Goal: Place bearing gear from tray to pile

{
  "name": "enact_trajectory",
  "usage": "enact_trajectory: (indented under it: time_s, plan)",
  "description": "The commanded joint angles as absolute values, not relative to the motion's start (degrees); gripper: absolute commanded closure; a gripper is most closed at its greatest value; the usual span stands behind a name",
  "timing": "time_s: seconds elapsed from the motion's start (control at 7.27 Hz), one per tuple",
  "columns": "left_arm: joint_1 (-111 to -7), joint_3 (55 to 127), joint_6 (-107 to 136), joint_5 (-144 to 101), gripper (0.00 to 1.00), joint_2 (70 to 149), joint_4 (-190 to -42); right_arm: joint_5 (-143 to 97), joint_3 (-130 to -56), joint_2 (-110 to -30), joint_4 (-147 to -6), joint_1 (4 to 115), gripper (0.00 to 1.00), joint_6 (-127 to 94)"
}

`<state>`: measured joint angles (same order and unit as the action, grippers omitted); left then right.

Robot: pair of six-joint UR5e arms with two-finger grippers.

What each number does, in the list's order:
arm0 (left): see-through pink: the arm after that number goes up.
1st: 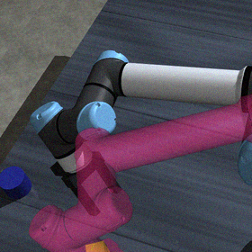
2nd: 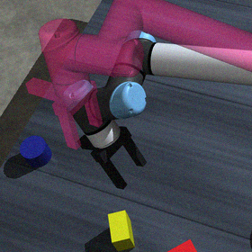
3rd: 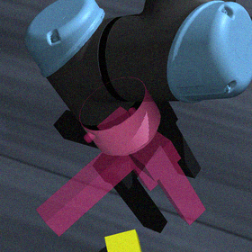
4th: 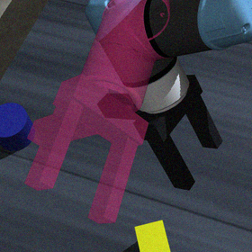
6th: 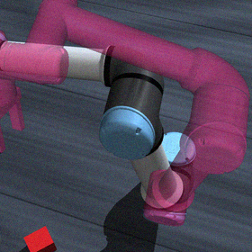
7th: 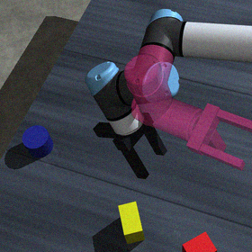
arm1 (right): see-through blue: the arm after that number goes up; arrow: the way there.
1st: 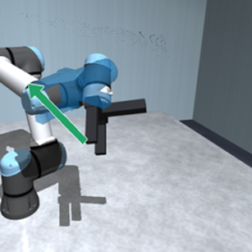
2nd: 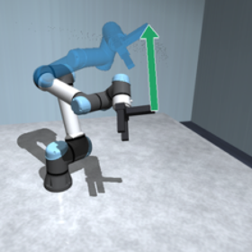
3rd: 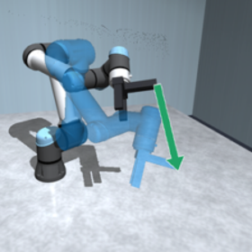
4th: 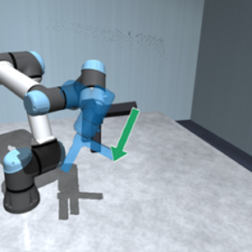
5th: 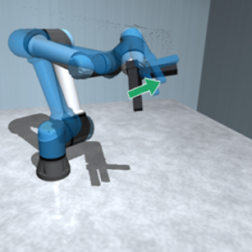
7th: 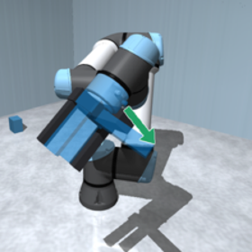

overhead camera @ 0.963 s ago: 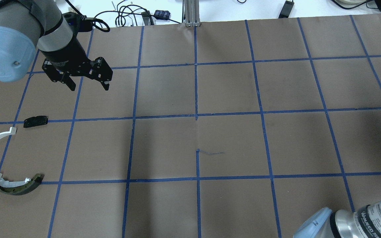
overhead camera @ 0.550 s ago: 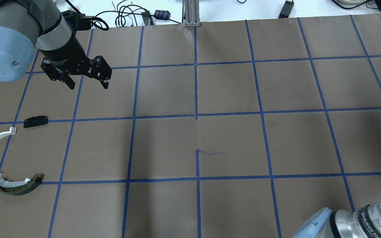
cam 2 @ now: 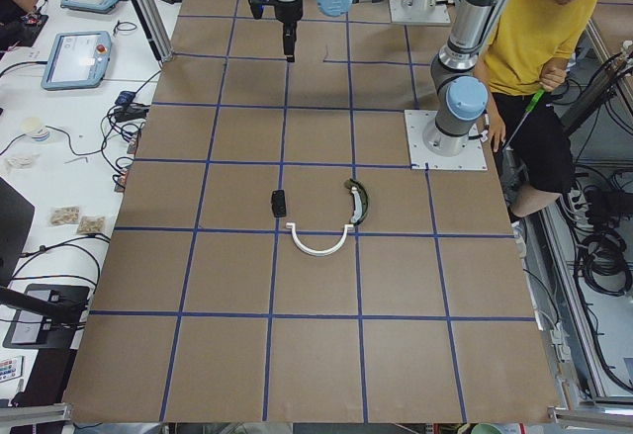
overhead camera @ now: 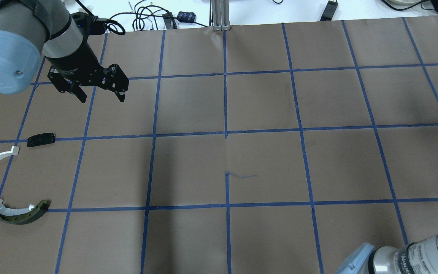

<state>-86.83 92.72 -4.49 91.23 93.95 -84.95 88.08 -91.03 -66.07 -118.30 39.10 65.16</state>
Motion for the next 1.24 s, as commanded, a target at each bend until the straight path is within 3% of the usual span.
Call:
enact_trajectory:
  time_s: [0.0,0.28,0.55,0.83,1.1]
  plan:
    - [-86.84,92.72,-4.48,91.23,0.0,93.96,-84.9,87.89,-100.23,-76.6,-115.92,53.71,1.0,46.77]
    - [-86.84,92.72,-4.48,91.23,0.0,93.87,-84.9,87.98,-107.81,-80.32,-117.85,69.53,1.0,25.42]
    - [-86.84,92.72,-4.48,91.23,0.0,93.87,-84.82,88.07,-108.55,-80.34,-120.14,88.49,1.0,-0.39]
    - [-86.75,92.72,-4.48,91.23,0.0,93.87,-84.81,87.98,-108.71,-77.45,-127.43,103.91,1.0,-21.45]
    - [-86.66,92.72,-4.48,91.23,0.0,93.87,-84.81,87.98,-108.28,-70.88,-132.41,114.74,1.0,-25.82]
